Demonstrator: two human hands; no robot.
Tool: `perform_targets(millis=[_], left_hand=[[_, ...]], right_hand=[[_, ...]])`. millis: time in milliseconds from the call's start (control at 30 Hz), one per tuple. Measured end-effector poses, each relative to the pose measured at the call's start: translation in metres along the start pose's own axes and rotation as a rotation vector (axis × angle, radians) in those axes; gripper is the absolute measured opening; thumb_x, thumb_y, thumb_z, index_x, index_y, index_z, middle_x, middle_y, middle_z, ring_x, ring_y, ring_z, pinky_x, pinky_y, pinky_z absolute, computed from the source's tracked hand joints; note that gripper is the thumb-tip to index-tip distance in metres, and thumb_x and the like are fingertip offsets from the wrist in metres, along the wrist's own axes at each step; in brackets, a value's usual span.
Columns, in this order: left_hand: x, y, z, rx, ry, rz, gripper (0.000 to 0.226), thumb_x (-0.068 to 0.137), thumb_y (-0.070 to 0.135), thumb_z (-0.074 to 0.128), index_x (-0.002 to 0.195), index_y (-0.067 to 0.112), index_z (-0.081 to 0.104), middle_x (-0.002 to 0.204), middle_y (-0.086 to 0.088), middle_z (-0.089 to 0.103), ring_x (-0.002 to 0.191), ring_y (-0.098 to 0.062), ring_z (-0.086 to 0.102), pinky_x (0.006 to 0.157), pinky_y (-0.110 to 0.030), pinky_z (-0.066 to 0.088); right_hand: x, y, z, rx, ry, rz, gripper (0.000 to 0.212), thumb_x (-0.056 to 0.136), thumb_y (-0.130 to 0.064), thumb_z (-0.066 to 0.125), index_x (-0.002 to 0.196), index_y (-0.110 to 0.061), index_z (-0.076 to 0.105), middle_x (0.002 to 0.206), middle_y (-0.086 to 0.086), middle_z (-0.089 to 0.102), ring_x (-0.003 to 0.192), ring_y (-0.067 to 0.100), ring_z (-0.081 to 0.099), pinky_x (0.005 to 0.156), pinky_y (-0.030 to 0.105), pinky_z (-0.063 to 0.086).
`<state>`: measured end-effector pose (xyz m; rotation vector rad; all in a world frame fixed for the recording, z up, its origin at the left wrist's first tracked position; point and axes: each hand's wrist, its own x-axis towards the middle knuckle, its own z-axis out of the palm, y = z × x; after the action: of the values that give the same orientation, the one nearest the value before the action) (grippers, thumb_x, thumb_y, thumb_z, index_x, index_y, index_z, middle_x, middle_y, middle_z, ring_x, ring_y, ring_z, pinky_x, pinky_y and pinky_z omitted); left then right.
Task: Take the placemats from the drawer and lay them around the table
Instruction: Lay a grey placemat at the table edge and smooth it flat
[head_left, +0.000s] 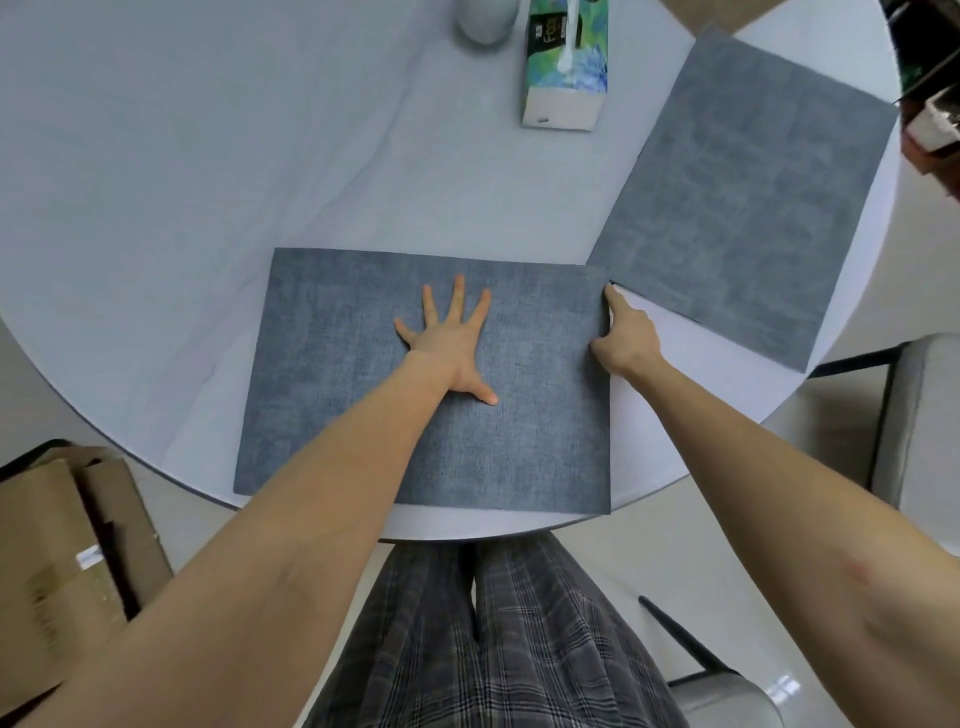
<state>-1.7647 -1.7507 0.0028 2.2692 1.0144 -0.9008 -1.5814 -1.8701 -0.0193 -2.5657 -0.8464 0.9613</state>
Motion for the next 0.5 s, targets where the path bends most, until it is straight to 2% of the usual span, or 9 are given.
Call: perform_targets(millis=[100,200,267,333,400,433,500], left_hand=[[0.0005,-0.0003,0.0003,-0.009,0.001,-0.002,0.144,0.056,0.058,0.084,0.148,0.034,-0.025,0.152,0.0,-0.04,0.14,-0.04,-0.031,0.105,-0.076,0.002],[0.001,-0.0003,-0.0004,-0.025,-0.004,0.0,0.145,0.056,0.057,0.085,0.148,0.034,-0.025,0.152,0.001,-0.041,0.14,-0.04,-0.032,0.105,-0.076,0.001],[0.0013,-0.0003,-0.0004,-0.039,-0.002,0.005,0.145,0.055,0.056,0.085,0.148,0.035,-0.024,0.152,0.001,-0.04,0.14,-0.039,-0.032,0.105,-0.076,0.0],[0.0016,-0.0008,0.0004,-0.052,0.005,0.007,0.145,0.055,0.056,0.085,0.148,0.035,-0.023,0.152,0.001,-0.04,0.14,-0.039,-0.032,0.105,-0.076,-0.001],[0.0025,-0.0013,0.0016,-0.063,0.012,0.009,0.145,0.055,0.055,0.086,0.148,0.035,-0.022,0.152,0.001,-0.04,0.139,-0.039,-0.033,0.105,-0.077,-0.002],[0.003,-0.0014,0.0017,-0.07,0.017,0.007,0.144,0.055,0.055,0.086,0.149,0.035,-0.022,0.152,0.002,-0.04,0.139,-0.038,-0.033,0.105,-0.077,-0.003],[0.0046,-0.0015,0.0001,-0.091,0.031,0.002,0.143,0.056,0.053,0.086,0.149,0.035,-0.021,0.153,0.002,-0.039,0.14,-0.037,-0.033,0.105,-0.076,-0.003]], right_hand=[[-0.0005,0.001,-0.0002,-0.018,-0.014,-0.009,0.08,0.083,-0.009,0.053,0.153,-0.026,0.016,0.134,0.018,0.049,0.113,0.038,0.054,0.096,0.04,0.046],[0.0,0.0014,0.0002,-0.01,0.001,-0.018,0.079,0.083,-0.005,0.051,0.153,-0.023,0.017,0.137,0.017,0.048,0.119,0.036,0.051,0.1,0.038,0.043],[-0.002,0.0013,0.0007,0.025,0.048,-0.053,0.077,0.082,0.002,0.046,0.151,-0.02,0.023,0.138,0.014,0.05,0.124,0.034,0.048,0.102,0.036,0.04],[-0.0048,0.0014,0.0009,0.072,0.115,-0.085,0.074,0.08,0.007,0.043,0.149,-0.018,0.031,0.134,0.012,0.055,0.121,0.032,0.051,0.099,0.032,0.039],[-0.0073,0.0017,0.0026,0.109,0.172,-0.096,0.07,0.08,0.008,0.04,0.145,-0.017,0.038,0.122,0.012,0.061,0.11,0.031,0.055,0.096,0.032,0.041],[-0.0078,0.0018,0.0044,0.129,0.192,-0.101,0.068,0.08,0.009,0.039,0.143,-0.017,0.04,0.11,0.012,0.063,0.1,0.03,0.057,0.096,0.033,0.044],[-0.0086,0.0002,0.0062,0.175,0.222,-0.099,0.066,0.081,0.01,0.037,0.141,-0.016,0.042,0.089,0.009,0.057,0.084,0.025,0.054,0.09,0.037,0.049]])
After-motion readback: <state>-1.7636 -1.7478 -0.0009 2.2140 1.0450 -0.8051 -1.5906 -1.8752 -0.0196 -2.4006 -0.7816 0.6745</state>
